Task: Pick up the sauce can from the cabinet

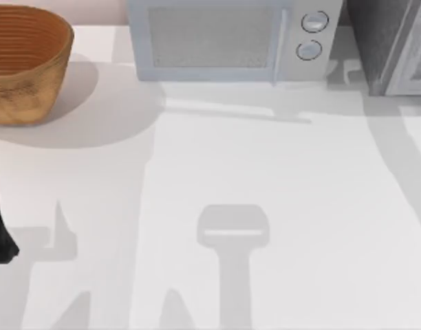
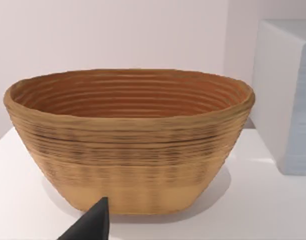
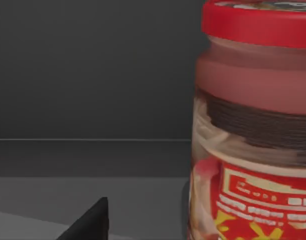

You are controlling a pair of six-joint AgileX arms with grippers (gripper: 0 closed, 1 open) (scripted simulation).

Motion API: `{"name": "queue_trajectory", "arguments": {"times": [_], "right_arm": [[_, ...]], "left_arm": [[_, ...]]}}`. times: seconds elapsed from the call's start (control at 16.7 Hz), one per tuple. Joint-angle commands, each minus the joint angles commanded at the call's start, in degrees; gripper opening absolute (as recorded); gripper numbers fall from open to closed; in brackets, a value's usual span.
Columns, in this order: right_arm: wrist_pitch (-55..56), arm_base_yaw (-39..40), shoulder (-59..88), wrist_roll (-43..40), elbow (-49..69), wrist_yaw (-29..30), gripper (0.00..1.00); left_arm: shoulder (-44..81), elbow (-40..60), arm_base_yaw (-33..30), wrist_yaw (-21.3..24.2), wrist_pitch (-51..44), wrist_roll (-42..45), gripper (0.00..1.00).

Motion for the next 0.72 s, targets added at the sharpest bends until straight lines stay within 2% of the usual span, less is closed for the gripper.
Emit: {"name": "queue_trajectory", "arguments": {"times": [0.42,0.72], "right_arm": [[0.3,-4.1,0.4,0.3,-0.1,-3.5,1.0],[0.4,-4.0,1.1,0.3,0.6,-3.5,1.0]], "left_arm": [[0.0,0.0,0.0,0.0,0.0,0.0,1.0],[0.0,0.0,0.0,0.0,0.0,0.0,1.0]]}}
